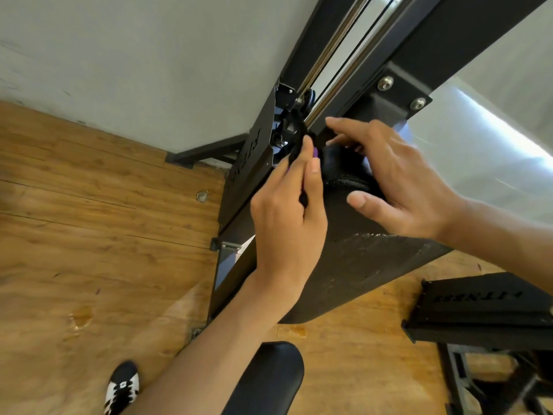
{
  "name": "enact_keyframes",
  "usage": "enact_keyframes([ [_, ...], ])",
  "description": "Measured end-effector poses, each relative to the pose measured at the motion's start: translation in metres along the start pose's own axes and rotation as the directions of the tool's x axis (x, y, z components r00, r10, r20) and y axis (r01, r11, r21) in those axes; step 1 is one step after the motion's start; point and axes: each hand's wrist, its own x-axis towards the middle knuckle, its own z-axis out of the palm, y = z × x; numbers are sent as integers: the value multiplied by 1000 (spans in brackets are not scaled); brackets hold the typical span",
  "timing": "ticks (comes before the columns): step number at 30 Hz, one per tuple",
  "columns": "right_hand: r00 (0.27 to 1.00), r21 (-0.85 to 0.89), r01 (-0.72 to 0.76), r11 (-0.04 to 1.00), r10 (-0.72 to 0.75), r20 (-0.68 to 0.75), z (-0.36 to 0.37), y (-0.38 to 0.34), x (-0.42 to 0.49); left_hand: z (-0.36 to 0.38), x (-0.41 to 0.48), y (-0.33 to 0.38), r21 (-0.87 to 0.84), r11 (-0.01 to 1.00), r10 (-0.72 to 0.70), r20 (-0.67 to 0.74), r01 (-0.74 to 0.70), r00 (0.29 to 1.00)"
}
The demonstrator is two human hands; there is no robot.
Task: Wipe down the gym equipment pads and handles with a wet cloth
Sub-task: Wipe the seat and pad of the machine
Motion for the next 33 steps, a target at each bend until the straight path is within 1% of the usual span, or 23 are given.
enact_keyframes([
  [2, 1000, 11, 10, 1000, -10, -10, 0, 0, -1, 3, 3, 5, -10, 999, 40, 13, -40, 999],
  [5, 1000, 1, 30, 1000, -30, -5, 1, 2, 0, 2, -12, -13, -4, 989, 145, 25, -145, 989],
  [9, 1000, 11, 26, 1000, -26, -8, 1, 3, 0, -10, -46, -30, 30, 984, 176, 33, -177, 984],
  [13, 1000, 2, 14, 1000, -14, -27, 1, 2, 1, -3, -14, -20, 31, 971, 237, 43, -238, 971],
  [16, 999, 3, 5, 1000, -4, -33, 1, 2, 1, -4, 0, -25, 7, 969, 246, 98, -247, 964],
  [18, 1000, -8, 8, 1000, -8, -21, 0, 0, 1, -10, -18, -41, 5, 979, 203, 98, -204, 974],
  [21, 999, -72, 28, 997, -26, 28, 0, -2, 2, -24, -59, -75, 31, 997, 71, 86, -74, 994],
  [23, 998, -105, 38, 994, -31, 63, 0, -1, 2, -32, -78, -82, 7, 996, -92, 59, 91, 994],
  [25, 997, -106, 42, 993, -34, 74, -2, -1, 2, -31, -73, -69, -63, 950, -301, 59, 305, 952],
  [26, 997, -104, 42, 994, -34, 76, -3, -2, 3, -28, -61, -59, -90, 931, -348, 75, 354, 935],
  [27, 997, -106, 39, 994, -31, 77, -4, -3, 3, -24, -43, -48, -88, 937, -332, 74, 338, 940],
  [30, 997, -115, 31, 993, -22, 80, -2, -3, 4, -14, -10, -33, -50, 987, -149, 103, 154, 984],
  [33, 996, -113, 26, 993, -15, 93, -2, -3, 4, -22, -36, -59, -88, 989, -105, 111, 115, 988],
])
